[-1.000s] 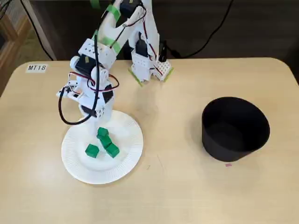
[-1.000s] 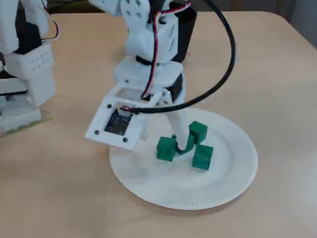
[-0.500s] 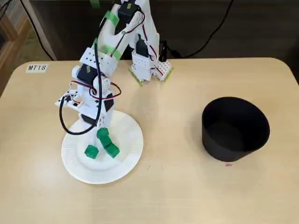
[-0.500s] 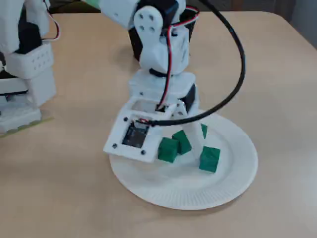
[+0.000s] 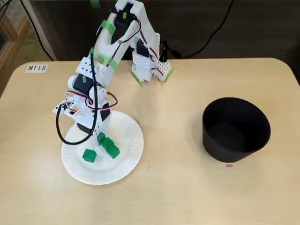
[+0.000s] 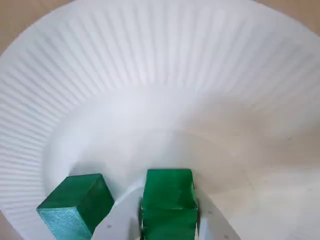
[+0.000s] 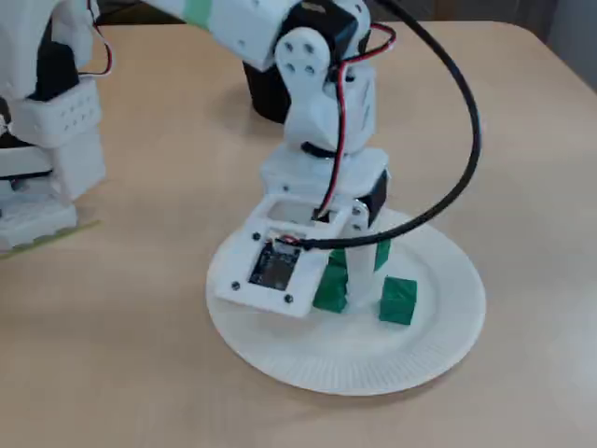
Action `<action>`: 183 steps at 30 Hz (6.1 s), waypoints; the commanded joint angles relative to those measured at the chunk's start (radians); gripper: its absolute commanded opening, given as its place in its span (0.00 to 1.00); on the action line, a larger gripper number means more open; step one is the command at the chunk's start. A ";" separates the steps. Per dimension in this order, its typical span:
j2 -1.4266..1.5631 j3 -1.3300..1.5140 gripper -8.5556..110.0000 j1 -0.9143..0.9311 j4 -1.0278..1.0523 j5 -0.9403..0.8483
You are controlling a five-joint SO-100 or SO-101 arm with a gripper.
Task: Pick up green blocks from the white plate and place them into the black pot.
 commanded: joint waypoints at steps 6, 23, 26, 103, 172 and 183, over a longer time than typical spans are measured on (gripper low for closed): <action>0.379 -0.015 0.05 0.020 0.002 0.009; 1.152 0.554 0.05 -0.951 -0.540 0.160; 1.144 0.701 0.05 -1.075 -0.727 0.123; -0.252 -0.675 0.34 0.002 0.408 -0.193; 0.173 -0.877 0.05 -1.135 0.503 0.006; 0.097 -0.673 0.05 -1.247 0.502 0.044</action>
